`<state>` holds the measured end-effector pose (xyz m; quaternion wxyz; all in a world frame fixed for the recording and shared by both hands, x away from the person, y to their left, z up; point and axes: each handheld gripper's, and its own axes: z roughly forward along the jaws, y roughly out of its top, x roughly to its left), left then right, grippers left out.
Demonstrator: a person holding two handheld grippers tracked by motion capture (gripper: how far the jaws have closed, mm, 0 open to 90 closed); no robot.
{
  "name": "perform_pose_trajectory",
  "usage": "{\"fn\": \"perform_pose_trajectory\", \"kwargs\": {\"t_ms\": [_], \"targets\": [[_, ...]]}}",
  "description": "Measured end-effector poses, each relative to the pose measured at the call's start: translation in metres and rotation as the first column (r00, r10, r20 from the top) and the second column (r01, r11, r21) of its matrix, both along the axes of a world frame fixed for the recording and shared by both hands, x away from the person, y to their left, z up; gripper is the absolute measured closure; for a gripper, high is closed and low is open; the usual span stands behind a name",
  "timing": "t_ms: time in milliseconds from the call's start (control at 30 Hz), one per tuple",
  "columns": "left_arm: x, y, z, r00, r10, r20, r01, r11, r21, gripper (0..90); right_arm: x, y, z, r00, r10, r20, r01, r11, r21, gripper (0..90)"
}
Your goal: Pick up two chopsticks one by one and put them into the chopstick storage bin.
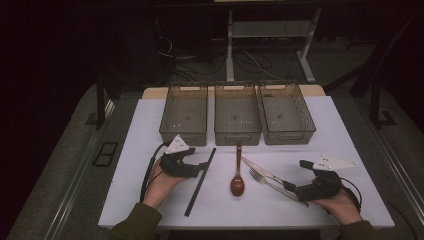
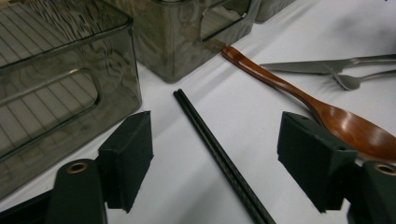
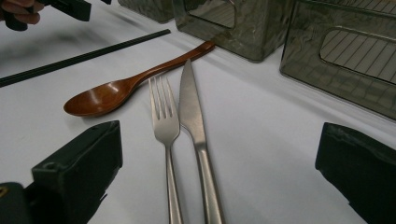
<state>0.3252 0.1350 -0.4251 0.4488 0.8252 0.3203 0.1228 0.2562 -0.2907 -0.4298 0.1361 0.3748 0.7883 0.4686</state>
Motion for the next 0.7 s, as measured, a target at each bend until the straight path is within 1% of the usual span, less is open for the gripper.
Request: {"fn": "perform_pose_trajectory", "kwargs": {"t_ms": [167, 267, 333, 400, 433, 467, 533, 567, 600, 633, 667, 700], "targets": [[0.005, -0.007, -0.001, 1.0000, 0.003, 0.004, -0.003, 1.0000, 0.008, 31.2, 0.000, 0.000, 0.000, 1.0000, 0.000, 0.000, 0.000, 1.000, 0.003, 0.2], [0.009, -0.012, -0.003, 1.0000, 0.001, -0.002, -0.001, 1.0000, 0.007, 33.3, 0.000, 0.000, 0.000, 1.0000, 0.001, -0.001, -0.001, 1.000, 0.004, 0.2], [0.014, -0.018, -0.004, 0.9999, 0.006, -0.012, -0.006, 1.0000, 0.007, 36.7, 0.000, 0.000, 0.000, 1.0000, 0.000, -0.001, 0.000, 1.000, 0.005, 0.2], [0.016, -0.020, -0.005, 0.9998, 0.009, -0.019, -0.009, 0.9999, 0.005, 39.9, 0.000, 0.000, 0.000, 1.0000, 0.000, 0.000, 0.000, 1.000, 0.004, 0.2], [0.019, -0.021, -0.005, 0.9995, 0.013, -0.028, -0.013, 0.9999, 0.002, 39.9, 0.000, 0.000, 0.000, 1.0000, 0.000, 0.000, 0.000, 1.000, 0.004, 0.2], [0.021, -0.023, -0.006, 0.9992, 0.020, -0.036, -0.020, 0.9998, 0.002, 44.0, 0.000, -0.001, 0.000, 1.0000, 0.001, -0.002, -0.001, 1.000, 0.004, 0.2], [0.026, -0.026, -0.008, 0.9987, 0.022, -0.046, -0.021, 0.9997, 0.014, 47.1, 0.000, 0.000, 0.000, 1.0000, 0.000, -0.003, 0.000, 1.000, 0.003, 0.2], [0.028, -0.028, -0.009, 0.9982, 0.030, -0.051, -0.029, 0.9995, 0.007, 49.1, 0.000, 0.000, 0.000, 1.0000, 0.000, -0.002, 0.000, 1.000, 0.002, 0.2], [0.030, -0.030, -0.010, 0.9979, 0.029, -0.059, -0.028, 0.9995, 0.018, 51.1, 0.000, 0.000, 0.000, 1.0000, 0.000, -0.004, 0.000, 1.000, 0.002, 0.2], [0.032, -0.032, -0.011, 0.9978, 0.028, -0.060, -0.027, 0.9994, 0.020, 52.8, 0.000, 0.000, 0.000, 1.0000, 0.000, -0.004, 0.000, 1.000, 0.001, 0.2], [0.034, -0.034, -0.012, 0.9975, 0.029, -0.064, -0.028, 0.9993, 0.023, 52.8, 0.000, 0.000, 0.000, 1.0000, 0.000, -0.004, 0.000, 1.000, 0.001, 0.2], [0.036, -0.036, -0.013, 0.9971, 0.033, -0.068, -0.031, 0.9989, 0.035, 56.2, 0.000, 0.000, 0.000, 1.0000, 0.000, -0.003, 0.000, 1.000, 0.003, 0.2]]}}
